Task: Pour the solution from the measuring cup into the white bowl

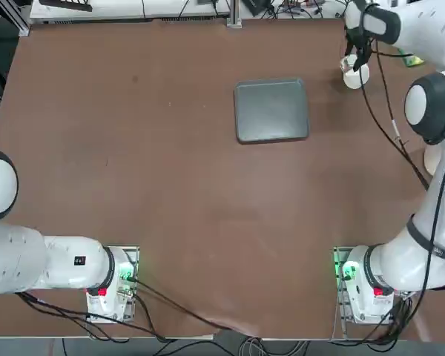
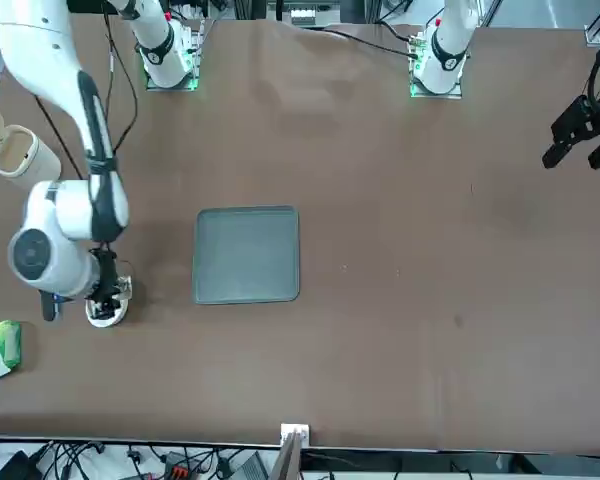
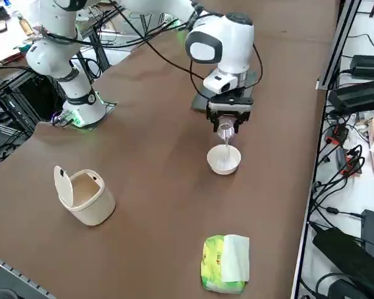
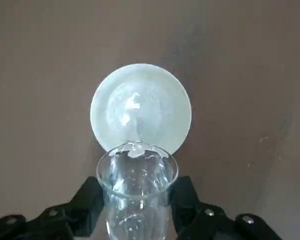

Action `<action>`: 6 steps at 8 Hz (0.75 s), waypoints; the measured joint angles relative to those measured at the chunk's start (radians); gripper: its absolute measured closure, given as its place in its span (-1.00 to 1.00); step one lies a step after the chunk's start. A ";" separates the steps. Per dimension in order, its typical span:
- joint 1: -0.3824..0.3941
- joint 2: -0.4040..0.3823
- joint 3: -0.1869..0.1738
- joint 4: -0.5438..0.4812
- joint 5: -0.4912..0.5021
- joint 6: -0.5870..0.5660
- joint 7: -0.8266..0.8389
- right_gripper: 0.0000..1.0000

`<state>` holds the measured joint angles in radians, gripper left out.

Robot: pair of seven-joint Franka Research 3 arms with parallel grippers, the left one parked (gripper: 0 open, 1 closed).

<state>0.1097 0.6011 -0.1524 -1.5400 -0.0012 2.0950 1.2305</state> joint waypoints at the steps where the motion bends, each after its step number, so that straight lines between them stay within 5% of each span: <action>1: -0.021 -0.002 0.000 0.000 0.039 -0.003 -0.043 -0.47; 6: -0.115 -0.002 -0.001 -0.002 0.337 -0.080 -0.319 -0.47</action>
<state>-0.0055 0.5995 -0.1538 -1.5422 0.3355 2.0149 0.9112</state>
